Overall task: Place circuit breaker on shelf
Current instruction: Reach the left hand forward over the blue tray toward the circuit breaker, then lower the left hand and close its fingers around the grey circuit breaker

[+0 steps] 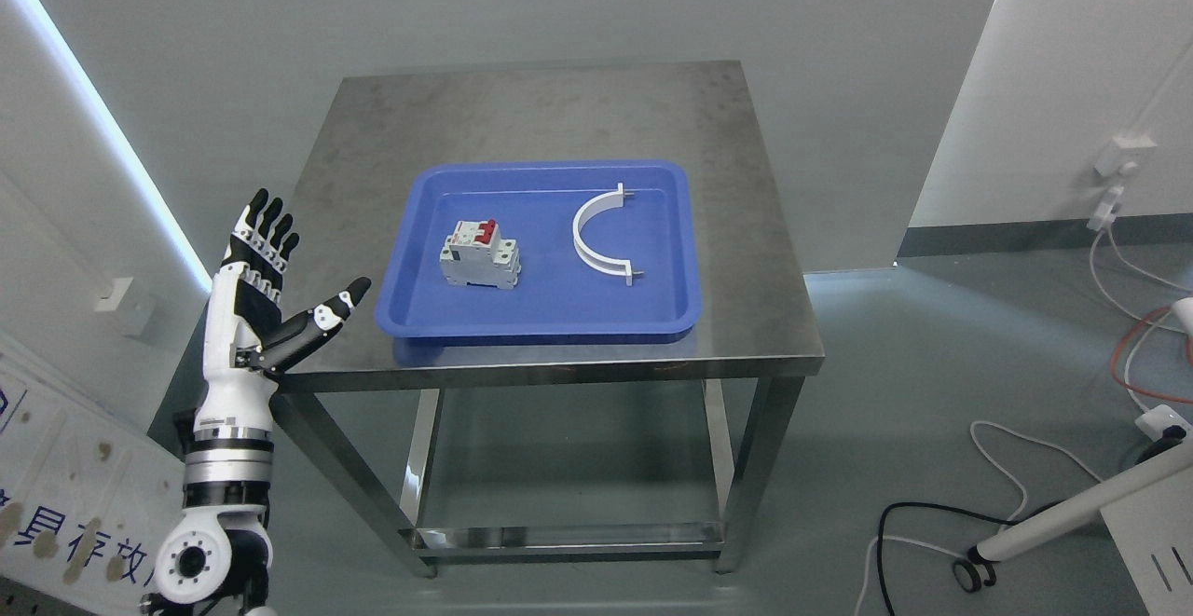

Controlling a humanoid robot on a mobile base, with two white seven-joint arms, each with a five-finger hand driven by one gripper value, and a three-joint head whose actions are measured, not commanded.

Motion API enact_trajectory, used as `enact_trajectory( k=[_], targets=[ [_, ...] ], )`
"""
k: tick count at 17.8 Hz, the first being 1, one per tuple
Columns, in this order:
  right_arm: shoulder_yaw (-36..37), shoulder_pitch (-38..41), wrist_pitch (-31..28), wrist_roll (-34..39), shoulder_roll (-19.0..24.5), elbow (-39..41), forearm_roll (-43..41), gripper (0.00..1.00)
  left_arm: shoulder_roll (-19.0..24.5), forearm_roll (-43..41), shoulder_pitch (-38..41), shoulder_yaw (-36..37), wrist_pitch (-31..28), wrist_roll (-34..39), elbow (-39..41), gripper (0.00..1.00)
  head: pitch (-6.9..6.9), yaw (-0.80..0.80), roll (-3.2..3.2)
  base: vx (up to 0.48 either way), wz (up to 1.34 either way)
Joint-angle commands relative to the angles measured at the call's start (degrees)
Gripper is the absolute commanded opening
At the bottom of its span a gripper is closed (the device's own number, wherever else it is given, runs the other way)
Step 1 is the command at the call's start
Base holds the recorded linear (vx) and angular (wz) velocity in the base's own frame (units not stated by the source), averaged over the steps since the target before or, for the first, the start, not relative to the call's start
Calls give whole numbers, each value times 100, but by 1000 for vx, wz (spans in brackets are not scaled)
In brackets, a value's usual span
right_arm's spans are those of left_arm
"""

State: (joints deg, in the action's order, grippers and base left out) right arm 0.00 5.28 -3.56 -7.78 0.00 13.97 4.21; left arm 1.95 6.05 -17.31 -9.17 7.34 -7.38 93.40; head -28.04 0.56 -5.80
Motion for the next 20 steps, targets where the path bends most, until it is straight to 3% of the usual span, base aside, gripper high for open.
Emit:
enact_trajectory(
  k=[1,5,8,12,14,17,20],
  targets=[
    [-114,-1,-101,-4,-100,1,1,100,-95,-8,79,452,-22,0,398,100,0,0,0,-37,4],
    [-114,-1,-93,-4,-100,1,1,100,-95,-400,-358,749,-171,-26,267,100,0,0,0,-3,-30],
    [-114,-1,-101,4,-100,1,1,100,356,-1035,-1175,1049,-724,-359,-154,100,0,0,0,15,17],
    [-114,-1,-101,-4,-100,1,1,100,1385,-2193,-1968,1505,-1068,-2149,-611,98,0,0,0,135,84],
    [-114,-1,-101,4,-100,1,1,100,1527,-2626,-2048,1568,-1077,-2906,-639,96,0,0,0,181,-81],
    [-114,-1,-101,-4,-100,1,1,100,1773,-2566,-2030,1376,-1086,-3540,-630,95,0,0,0,164,-172],
    [-114,-1,-101,-4,-100,1,1,100,1738,-2145,-2004,883,-1086,-4085,-621,95,0,0,0,119,-147]
  ],
)
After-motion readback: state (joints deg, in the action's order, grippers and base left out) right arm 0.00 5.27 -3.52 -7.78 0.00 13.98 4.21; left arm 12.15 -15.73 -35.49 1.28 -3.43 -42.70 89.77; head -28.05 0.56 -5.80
